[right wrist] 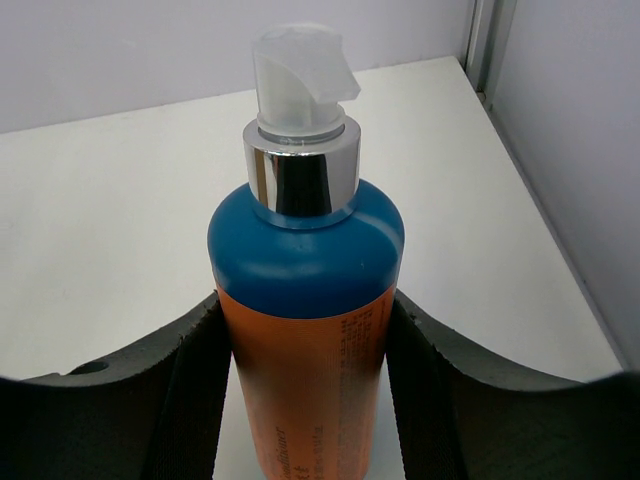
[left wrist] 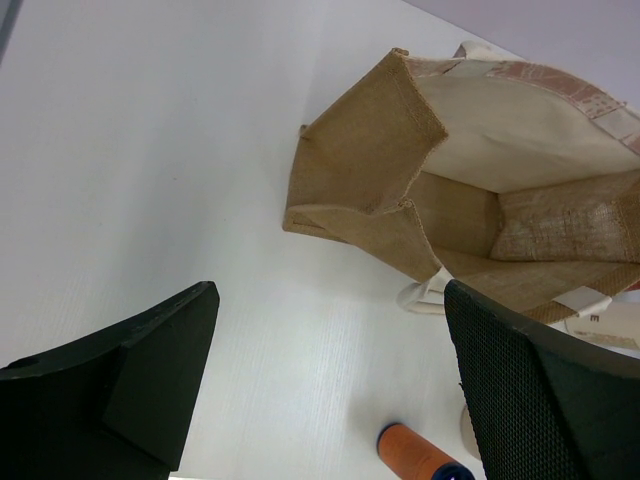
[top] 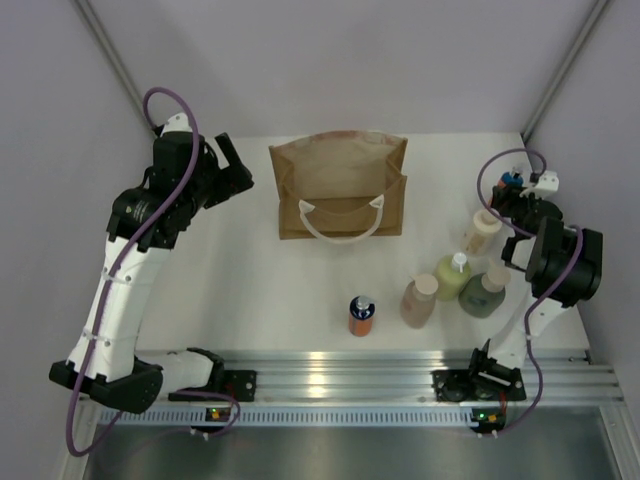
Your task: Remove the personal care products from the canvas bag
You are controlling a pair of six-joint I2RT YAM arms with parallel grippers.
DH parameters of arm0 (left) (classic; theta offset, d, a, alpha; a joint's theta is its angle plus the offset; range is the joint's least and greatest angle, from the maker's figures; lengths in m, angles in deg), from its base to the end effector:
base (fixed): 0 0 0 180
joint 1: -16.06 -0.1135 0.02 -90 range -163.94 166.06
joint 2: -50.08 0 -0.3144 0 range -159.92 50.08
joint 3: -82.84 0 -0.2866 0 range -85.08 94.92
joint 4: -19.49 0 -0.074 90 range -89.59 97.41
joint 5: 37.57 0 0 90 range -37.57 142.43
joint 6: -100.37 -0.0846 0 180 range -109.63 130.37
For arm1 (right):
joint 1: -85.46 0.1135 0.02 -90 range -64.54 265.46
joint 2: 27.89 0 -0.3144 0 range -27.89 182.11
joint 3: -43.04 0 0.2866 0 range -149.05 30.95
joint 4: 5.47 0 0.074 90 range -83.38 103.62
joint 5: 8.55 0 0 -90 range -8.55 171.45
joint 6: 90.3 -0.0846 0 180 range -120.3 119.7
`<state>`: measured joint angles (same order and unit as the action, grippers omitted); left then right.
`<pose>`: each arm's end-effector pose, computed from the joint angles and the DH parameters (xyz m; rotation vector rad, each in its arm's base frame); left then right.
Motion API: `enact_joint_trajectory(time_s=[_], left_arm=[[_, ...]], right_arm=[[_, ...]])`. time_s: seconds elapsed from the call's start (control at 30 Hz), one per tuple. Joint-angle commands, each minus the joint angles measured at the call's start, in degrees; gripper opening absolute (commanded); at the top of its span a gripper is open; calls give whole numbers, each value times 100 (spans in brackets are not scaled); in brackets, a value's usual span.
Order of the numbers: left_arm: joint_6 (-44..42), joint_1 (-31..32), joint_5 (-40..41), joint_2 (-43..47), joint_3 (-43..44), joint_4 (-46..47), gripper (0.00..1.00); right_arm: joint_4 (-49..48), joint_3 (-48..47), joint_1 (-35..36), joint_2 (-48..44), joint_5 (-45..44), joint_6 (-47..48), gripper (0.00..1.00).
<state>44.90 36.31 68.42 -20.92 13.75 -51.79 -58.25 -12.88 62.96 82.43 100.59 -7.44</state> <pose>0.2615 -0.0716 0.5138 -0.4255 2.0639 -0.2807 0.4262 -0.1465 0.1709 0.1535 1.5904 0.0586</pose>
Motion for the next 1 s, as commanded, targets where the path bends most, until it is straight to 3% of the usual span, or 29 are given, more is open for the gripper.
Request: enact_joint_trajectory(time_s=[0.0,0.13,0.2,0.37,0.5,0.63,0.8,0.83,0.9,0.97], left_arm=[[-86,-21,106,43,128,5,99],[-86,-21,89,16,137,14,99],[-77,-30,62,-10,128,14,99],[-77,-30,-69,-106,119,5,99],[-51,-21,-148,-195,93,14,99],[2,-21,-131,-247,67,22,99],[-16,-21,-210,-379,137,22,99],[-24,-21,-228,-397,172,22,99],[-33,-21,-166,-441,137,31,99],[-121,-30,-113,-554,189,-4,99]], right_arm=[[-1362,33,-123,-81,231,-68,47],[-1450,68,-140,-134,240,-130,49],[-1459,85,-149,-178,196,-174,55],[-1468,147,-263,-458,117,-393,61],[-1127,77,-342,-757,353,-525,73],[-512,-125,-351,-916,766,-368,73],[-519,-72,-351,-1117,924,-622,73],[-319,-151,-351,-1197,890,-561,73],[1092,-633,-395,-1067,44,-867,67],[2253,-1247,-544,-638,160,-1166,62]])
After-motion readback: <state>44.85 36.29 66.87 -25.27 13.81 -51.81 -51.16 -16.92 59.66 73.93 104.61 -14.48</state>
